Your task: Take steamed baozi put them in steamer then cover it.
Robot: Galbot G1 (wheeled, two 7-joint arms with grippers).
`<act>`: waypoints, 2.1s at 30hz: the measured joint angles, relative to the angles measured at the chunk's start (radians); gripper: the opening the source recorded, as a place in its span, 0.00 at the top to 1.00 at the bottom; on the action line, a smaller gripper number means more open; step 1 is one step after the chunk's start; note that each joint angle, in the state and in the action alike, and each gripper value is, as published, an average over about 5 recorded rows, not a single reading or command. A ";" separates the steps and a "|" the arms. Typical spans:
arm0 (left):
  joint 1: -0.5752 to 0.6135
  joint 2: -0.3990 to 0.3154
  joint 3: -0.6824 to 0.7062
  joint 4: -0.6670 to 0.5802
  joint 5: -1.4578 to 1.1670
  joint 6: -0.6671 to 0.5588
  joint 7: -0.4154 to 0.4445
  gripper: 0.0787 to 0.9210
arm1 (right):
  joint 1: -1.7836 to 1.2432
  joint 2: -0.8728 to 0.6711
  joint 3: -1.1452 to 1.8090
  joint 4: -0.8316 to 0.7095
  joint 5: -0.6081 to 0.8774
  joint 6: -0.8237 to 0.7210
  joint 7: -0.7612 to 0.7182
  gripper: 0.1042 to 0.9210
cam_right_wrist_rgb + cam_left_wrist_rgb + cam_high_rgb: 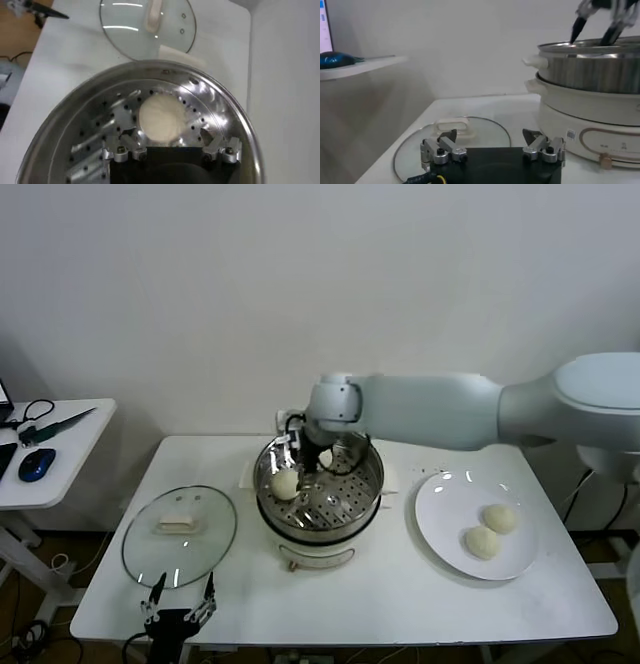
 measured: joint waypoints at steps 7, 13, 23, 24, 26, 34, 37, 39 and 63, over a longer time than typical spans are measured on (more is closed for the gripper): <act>-0.009 0.000 -0.003 -0.005 -0.005 0.005 0.003 0.12 | 0.112 -0.197 -0.125 0.046 -0.069 0.099 -0.119 0.12; -0.015 -0.002 -0.002 -0.009 -0.007 0.009 0.007 0.12 | 0.092 -0.378 -0.164 0.050 -0.183 0.141 -0.165 0.12; -0.012 -0.009 -0.004 -0.003 -0.006 0.010 0.008 0.12 | -0.118 -0.573 -0.055 0.034 -0.382 0.161 -0.185 0.12; -0.012 -0.010 -0.004 -0.002 -0.006 0.010 0.008 0.12 | -0.143 -0.582 -0.037 0.030 -0.401 0.161 -0.185 0.12; -0.012 -0.012 -0.004 0.000 -0.005 0.010 0.007 0.12 | -0.192 -0.597 -0.003 0.022 -0.436 0.162 -0.184 0.12; -0.006 -0.013 -0.009 0.005 -0.004 0.008 0.006 0.12 | -0.361 -0.619 0.119 -0.013 -0.541 0.153 -0.171 0.12; -0.003 -0.013 -0.011 0.006 -0.004 0.006 0.005 0.12 | -0.412 -0.620 0.155 -0.024 -0.570 0.149 -0.163 0.12; -0.001 -0.013 -0.011 0.007 -0.003 0.005 0.005 0.12 | -0.443 -0.620 0.179 -0.032 -0.586 0.147 -0.157 0.12; 0.007 -0.018 -0.003 0.000 0.017 0.002 0.001 0.12 | -0.518 -0.619 0.288 -0.028 -0.615 0.153 -0.142 0.34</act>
